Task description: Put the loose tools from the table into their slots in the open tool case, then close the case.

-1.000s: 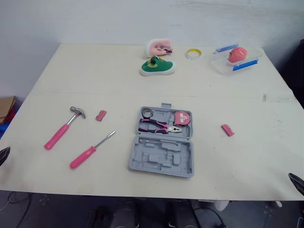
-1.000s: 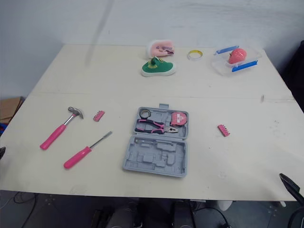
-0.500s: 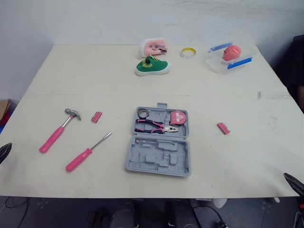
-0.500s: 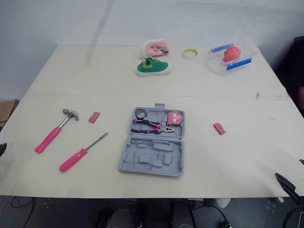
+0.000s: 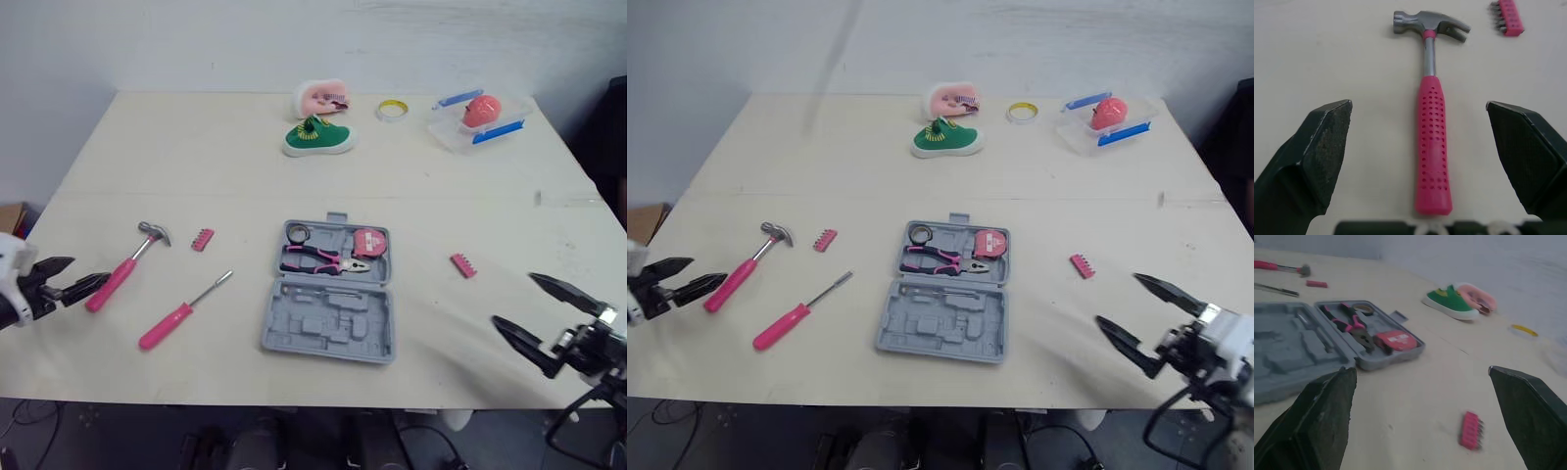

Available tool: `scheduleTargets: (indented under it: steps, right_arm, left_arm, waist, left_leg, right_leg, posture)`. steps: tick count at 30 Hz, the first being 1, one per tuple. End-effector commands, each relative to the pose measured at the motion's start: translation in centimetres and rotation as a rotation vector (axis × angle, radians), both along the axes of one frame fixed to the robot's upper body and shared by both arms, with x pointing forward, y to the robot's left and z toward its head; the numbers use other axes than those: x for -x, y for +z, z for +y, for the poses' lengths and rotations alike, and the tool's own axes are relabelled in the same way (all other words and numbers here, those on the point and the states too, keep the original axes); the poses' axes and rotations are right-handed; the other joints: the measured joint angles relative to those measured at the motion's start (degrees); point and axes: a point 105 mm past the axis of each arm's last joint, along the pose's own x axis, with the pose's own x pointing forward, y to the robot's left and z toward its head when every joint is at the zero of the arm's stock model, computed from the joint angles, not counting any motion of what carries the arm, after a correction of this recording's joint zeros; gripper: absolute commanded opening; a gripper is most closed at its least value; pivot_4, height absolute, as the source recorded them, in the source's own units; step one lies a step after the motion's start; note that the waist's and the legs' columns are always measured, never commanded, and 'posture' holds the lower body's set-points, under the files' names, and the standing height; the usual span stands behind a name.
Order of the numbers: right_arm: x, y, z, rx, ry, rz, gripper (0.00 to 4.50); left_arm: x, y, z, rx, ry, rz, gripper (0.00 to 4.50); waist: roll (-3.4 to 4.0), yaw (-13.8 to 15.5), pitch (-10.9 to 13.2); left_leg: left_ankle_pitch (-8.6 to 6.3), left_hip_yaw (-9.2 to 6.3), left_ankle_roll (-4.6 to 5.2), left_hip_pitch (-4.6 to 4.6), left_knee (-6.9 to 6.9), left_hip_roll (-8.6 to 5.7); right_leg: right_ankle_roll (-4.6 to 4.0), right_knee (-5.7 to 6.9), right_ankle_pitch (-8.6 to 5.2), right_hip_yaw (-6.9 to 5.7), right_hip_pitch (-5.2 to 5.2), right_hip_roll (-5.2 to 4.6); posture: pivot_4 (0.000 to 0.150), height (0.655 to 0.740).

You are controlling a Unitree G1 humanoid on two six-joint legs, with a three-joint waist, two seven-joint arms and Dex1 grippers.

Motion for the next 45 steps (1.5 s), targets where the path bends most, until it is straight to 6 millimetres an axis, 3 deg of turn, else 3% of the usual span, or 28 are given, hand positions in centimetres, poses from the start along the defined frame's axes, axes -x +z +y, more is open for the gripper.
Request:
scheduleTargets:
  steps: [1,5,14,17,23,25,28,37,40,45]
  right_arm:
    - [0.4,1.0,2.4,0.009,0.11,-0.031,4.5]
    - [0.2,1.4,4.4,0.019,0.184,-0.046,4.5]
    - [0.0,2.0,5.8,0.057,0.248,-0.058,4.5]
    - [0.0,2.3,6.4,0.057,0.264,-0.067,4.5]
    - [-0.1,3.0,6.7,0.066,0.267,-0.073,4.5]
    - [-0.1,3.0,6.6,0.076,0.26,-0.064,4.5]
    - [-0.2,3.2,6.7,0.088,0.255,-0.056,4.5]
    - [-0.7,3.8,6.2,0.114,0.223,-0.047,4.5]
    - [-0.9,4.1,5.7,0.149,0.195,-0.081,4.5]
    - [-0.9,4.0,5.4,0.166,0.194,-0.072,4.5]
  left_arm:
    - [-0.5,-0.9,0.6,-0.095,0.004,0.099,4.45]
    - [-1.6,-1.2,0.2,-0.094,-0.005,0.126,4.45]
    - [-3.2,-2.6,-1.6,-0.064,-0.062,0.189,4.45]
    - [-2.9,-3.6,-1.9,-0.076,-0.072,0.236,3.74]
    - [-2.3,-4.4,-1.8,-0.083,-0.072,0.262,1.15]
    - [-2.5,-4.1,-1.8,-0.066,-0.061,0.237,0.57]
    - [-2.8,-3.5,-1.9,-0.047,-0.058,0.186,0.57]
    - [-3.6,2.7,-3.3,0.029,-0.147,-0.123,0.57]
    - [-3.4,5.6,-5.5,0.018,-0.27,-0.273,0.57]
    - [-2.5,6.5,-10.2,-0.072,-0.511,-0.34,0.57]
  waist:
    - [-0.04,0.02,-0.01]
    - [-0.37,-0.12,0.11]
    - [-0.42,0.53,0.11]
    - [-0.42,0.92,0.11]
    - [-0.38,1.23,0.08]
    - [-0.37,1.21,0.08]
    - [-0.37,1.16,0.08]
    - [-0.54,1.3,0.19]
    - [-0.77,1.24,0.32]
    - [-0.77,1.23,0.33]
  left_leg:
    - [0.04,0.01,0.06,-0.03,0.03,0.0]
    - [0.19,0.14,0.18,-0.23,0.2,0.05]
    - [0.13,0.16,0.32,-0.23,0.55,0.04]
    - [0.18,0.17,0.37,-0.2,0.55,0.04]
    - [0.17,0.19,0.37,-0.15,0.56,0.04]
    - [0.17,0.2,0.37,-0.11,0.54,0.05]
    - [0.17,0.2,0.38,-0.1,0.54,0.05]
    - [0.18,0.17,0.39,-0.18,0.56,0.05]
    - [0.22,0.14,0.34,-0.25,0.56,0.07]
    - [0.23,0.15,0.23,-0.32,0.58,0.05]
  right_leg:
    - [0.0,0.02,0.0,0.0,-0.03,0.0]
    - [0.0,0.24,0.0,-0.04,-0.3,0.04]
    - [0.08,0.61,0.04,-0.04,-0.31,-0.04]
    - [0.07,0.66,0.04,-0.02,-0.33,-0.04]
    - [0.07,0.67,0.04,0.04,-0.31,-0.05]
    - [0.06,0.68,0.03,0.05,-0.29,-0.05]
    - [0.05,0.7,0.03,0.05,-0.3,-0.05]
    - [0.05,0.67,0.03,0.01,-0.32,-0.06]
    - [0.04,0.64,0.03,-0.02,-0.35,-0.06]
    - [0.05,0.45,0.03,-0.02,-0.32,-0.08]
  posture:
    - [0.15,0.74]
    - [0.15,0.74]
    - [0.15,0.74]
    - [0.15,0.74]
    - [0.15,0.74]
    - [0.15,0.74]
    - [0.15,0.74]
    - [0.15,0.74]
    - [0.15,0.74]
    - [0.15,0.74]
